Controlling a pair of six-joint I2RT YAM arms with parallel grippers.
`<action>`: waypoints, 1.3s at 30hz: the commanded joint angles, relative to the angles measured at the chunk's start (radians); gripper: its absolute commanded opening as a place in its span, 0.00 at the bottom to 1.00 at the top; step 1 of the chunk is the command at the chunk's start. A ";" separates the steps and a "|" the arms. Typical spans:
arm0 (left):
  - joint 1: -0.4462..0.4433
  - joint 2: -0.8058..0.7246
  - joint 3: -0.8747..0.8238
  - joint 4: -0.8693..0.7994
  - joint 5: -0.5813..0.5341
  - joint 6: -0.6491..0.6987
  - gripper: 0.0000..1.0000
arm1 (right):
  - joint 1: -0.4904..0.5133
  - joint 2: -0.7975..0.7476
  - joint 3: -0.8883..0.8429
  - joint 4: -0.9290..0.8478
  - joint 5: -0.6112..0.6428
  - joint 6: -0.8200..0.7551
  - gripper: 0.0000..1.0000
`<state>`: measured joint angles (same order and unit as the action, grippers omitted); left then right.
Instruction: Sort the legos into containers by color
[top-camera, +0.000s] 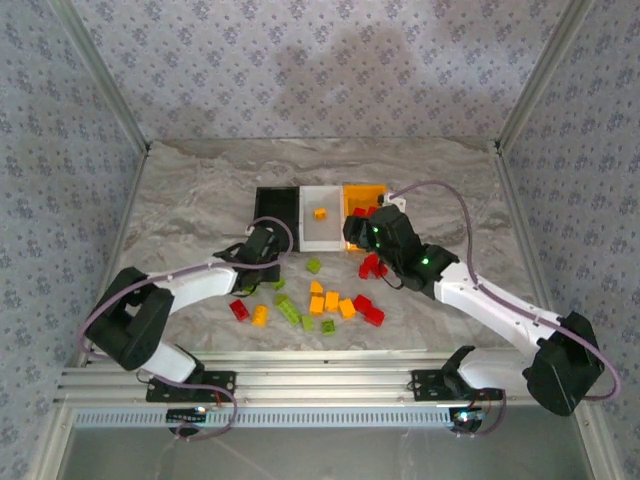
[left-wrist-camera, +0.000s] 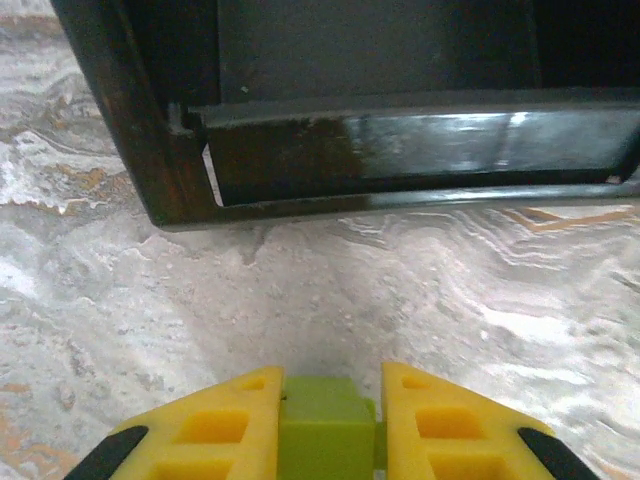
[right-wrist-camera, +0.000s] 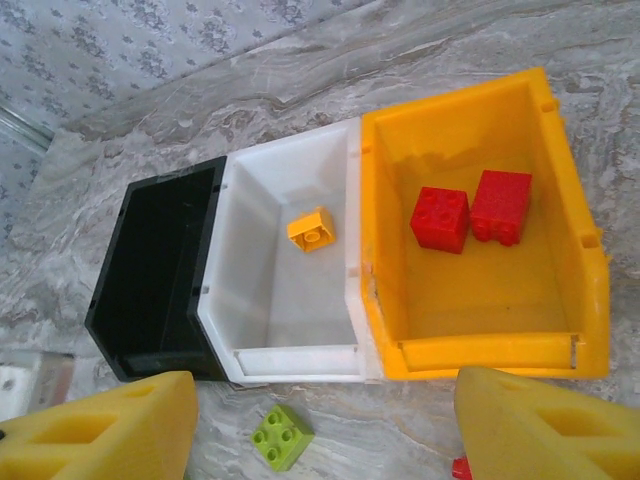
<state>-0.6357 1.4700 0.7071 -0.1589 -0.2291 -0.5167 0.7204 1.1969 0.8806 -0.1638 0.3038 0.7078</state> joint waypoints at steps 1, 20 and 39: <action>-0.022 -0.128 -0.021 -0.044 -0.029 -0.027 0.18 | -0.006 -0.019 -0.027 -0.020 0.031 0.025 0.70; 0.096 0.158 0.501 -0.169 -0.085 0.009 0.20 | 0.015 -0.076 -0.159 -0.069 -0.018 0.088 0.70; -0.043 -0.212 0.378 -0.144 0.092 -0.060 0.99 | 0.156 -0.045 -0.229 -0.127 -0.133 0.077 0.70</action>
<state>-0.6510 1.3529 1.1458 -0.3176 -0.1921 -0.5457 0.8452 1.1213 0.6395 -0.2733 0.2073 0.8143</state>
